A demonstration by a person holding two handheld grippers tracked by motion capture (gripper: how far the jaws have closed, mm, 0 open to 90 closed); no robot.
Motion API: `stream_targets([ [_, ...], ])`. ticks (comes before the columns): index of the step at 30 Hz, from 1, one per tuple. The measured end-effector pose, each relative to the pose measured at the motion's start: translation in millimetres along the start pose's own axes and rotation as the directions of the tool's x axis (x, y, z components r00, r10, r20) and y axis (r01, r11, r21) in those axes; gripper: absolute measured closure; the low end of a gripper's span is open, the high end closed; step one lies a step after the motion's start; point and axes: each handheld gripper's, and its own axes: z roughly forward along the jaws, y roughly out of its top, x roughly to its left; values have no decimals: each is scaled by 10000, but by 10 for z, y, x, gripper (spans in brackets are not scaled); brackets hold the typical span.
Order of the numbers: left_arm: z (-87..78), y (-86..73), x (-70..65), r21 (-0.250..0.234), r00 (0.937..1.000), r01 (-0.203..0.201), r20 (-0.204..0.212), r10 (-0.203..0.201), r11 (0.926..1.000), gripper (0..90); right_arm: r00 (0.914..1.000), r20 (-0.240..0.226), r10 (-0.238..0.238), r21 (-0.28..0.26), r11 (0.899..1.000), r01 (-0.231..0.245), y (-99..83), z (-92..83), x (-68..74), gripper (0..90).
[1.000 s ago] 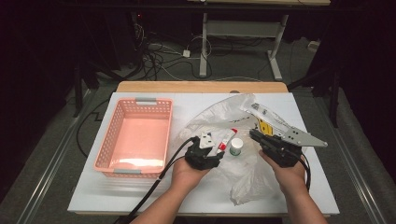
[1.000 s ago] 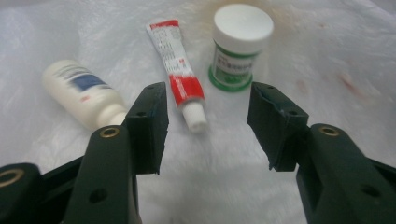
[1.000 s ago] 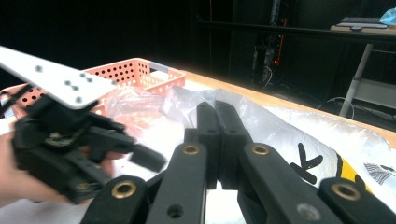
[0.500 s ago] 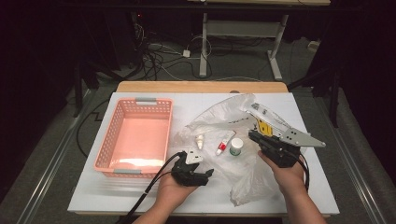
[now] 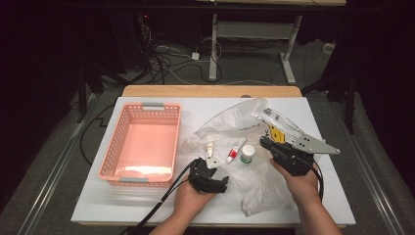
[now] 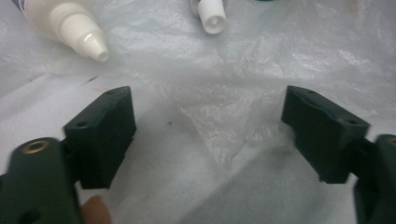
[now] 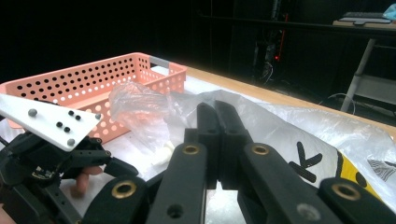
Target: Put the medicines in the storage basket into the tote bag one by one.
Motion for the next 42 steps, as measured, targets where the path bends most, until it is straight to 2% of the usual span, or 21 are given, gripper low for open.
stream_targets([
  [1, -7, -1, -23, -126, 9992, -329, 204, 331, 9994, 266, 10000, -11, -26, 3, 10000, 26, 1, -2, -2, 900],
  [2, -11, -1, -43, -186, 9974, -606, 391, 613, 9980, 382, 10000, -6, 12, 6, 10000, -12, 1, -3, -3, 900],
  [3, -9, 1, -54, -246, 9966, -614, 540, 627, 9978, 471, 10000, 0, 26, 2, 10000, -26, 1, -1, -5, 900],
  [5, -7, 5, -25, -283, 9982, -109, 588, 126, 9995, 549, 10000, -2, 61, -3, 10000, -61, 5, 0, -5, 900],
  [7, -9, -3, 35, -377, 9966, 587, 594, -564, 9976, 698, 10000, 22, 82, -63, 9999, -82, 9, -5, -10, 900],
  [9, -4, -4, 57, -405, 9946, 843, 642, -816, 9956, 791, 9999, 42, 129, -42, 9999, -128, 4, -4, -18, 900],
  [11, -3, -4, 65, -396, 9936, 863, 768, -831, 9955, 879, 9999, 85, 122, 10, 9999, -122, -5, 8, -25, 900],
  [15, -24, -20, 72, -565, 9925, 935, 842, -885, 9940, 884, 9999, 139, 93, 23, 10000, -93, -2, 4, -21, 900],
  [17, -67, -41, 70, -965, 9937, 891, 767, -819, 9913, 885, 9999, 160, 64, -15, 10000, -64, -1, -15, -28, 900],
  [19, -117, -57, 53, -1335, 9974, 597, 481, -537, 9893, 885, 9997, 187, 143, -60, 9999, -142, -7, -36, -37, 900],
  [20, -146, -59, 56, -1494, 9978, 576, 412, -519, 9871, 884, 9998, 168, 135, -81, 9999, -133, -13, -45, -47, 900],
  [21, -184, -57, 67, -1708, 9970, 696, 447, -629, 9828, 884, 9996, 203, 182, -63, 9998, -181, -17, -54, -49, 900],
  [23, -285, -23, 81, -2183, 9975, 658, 379, -589, 9737, 884, 9997, 189, 127, -93, 9999, -125, -21, -61, -56, 900],
  [27, -496, 125, 82, -2863, 9996, 237, 207, -186, 9579, 885, 9995, 232, 195, -142, 9997, -191, -11, -81, -52, 900],
  [29, -594, 210, 68, -3227, 9999, -39, 131, 86, 9465, 884, 9995, 256, 200, -181, 9996, -196, -3, -93, -53, 900],
  [32, -693, 345, 22, -3536, 9991, -277, 209, 375, 9350, 885, 9994, 307, 147, -273, 9995, -138, 12, -115, -59, 900],
  [37, -764, 519, -45, -3896, 9974, -460, 337, 641, 9198, 885, 9992, 363, 152, -334, 9993, -140, 19, -132, -71, 900],
  [39, -771, 541, -46, -3981, 9971, -463, 377, 667, 9162, 885, 9992, 353, 181, -346, 9993, -168, 18, -131, -69, 900],
  [40, -767, 544, -44, -4079, 9968, -445, 429, 679, 9119, 884, 9992, 352, 182, -343, 9993, -170, 18, -131, -68, 900],
  [42, -739, 472, -22, -4048, 9969, -306, 539, 573, 9139, 880, 9993, 338, 186, -335, 9993, -174, 15, -130, -68, 900],
])
